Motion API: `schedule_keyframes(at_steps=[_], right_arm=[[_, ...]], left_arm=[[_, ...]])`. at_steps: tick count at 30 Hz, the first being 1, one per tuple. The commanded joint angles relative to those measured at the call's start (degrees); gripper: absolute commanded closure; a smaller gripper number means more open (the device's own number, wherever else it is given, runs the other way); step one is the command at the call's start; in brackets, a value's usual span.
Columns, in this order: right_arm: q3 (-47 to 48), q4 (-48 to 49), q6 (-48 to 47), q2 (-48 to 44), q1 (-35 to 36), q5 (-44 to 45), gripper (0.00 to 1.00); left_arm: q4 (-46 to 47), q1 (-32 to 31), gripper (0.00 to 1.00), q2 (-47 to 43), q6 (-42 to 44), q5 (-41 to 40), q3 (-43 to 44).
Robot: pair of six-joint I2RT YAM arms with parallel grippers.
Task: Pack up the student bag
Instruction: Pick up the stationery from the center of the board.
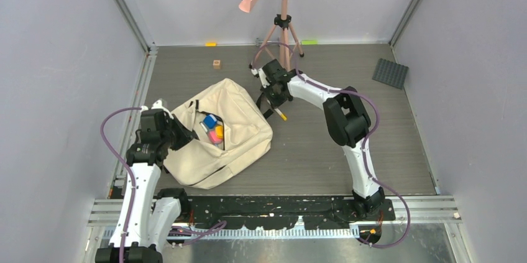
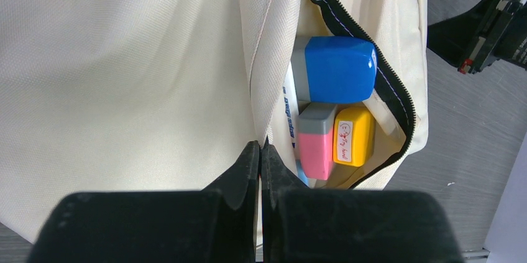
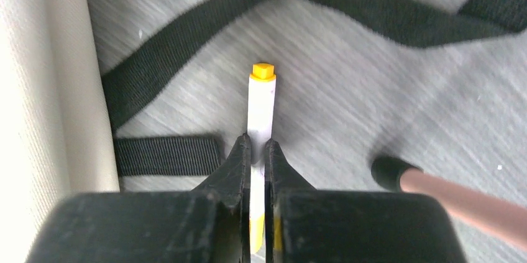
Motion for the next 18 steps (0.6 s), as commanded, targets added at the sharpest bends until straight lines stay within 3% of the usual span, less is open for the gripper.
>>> schedule_keyframes(at_steps=[1, 12, 18], right_arm=[[-4.10, -2.13, 3.09, -6.87, 0.31, 4.01, 0.99], [-5.95, -6.09, 9.80, -23.38, 2.93, 6.05, 0.99], [-0.49, -6.06, 19.83, -25.10, 8.22, 1.28, 0.99]], left_arm=[[2.44, 0.20, 1.00, -0.31, 0.32, -0.11, 1.48], [3.95, 0.19, 1.00, 0.19, 0.28, 0.58, 0.67], [4.54, 0.12, 1.00, 0.74, 0.32, 0.96, 0.40]])
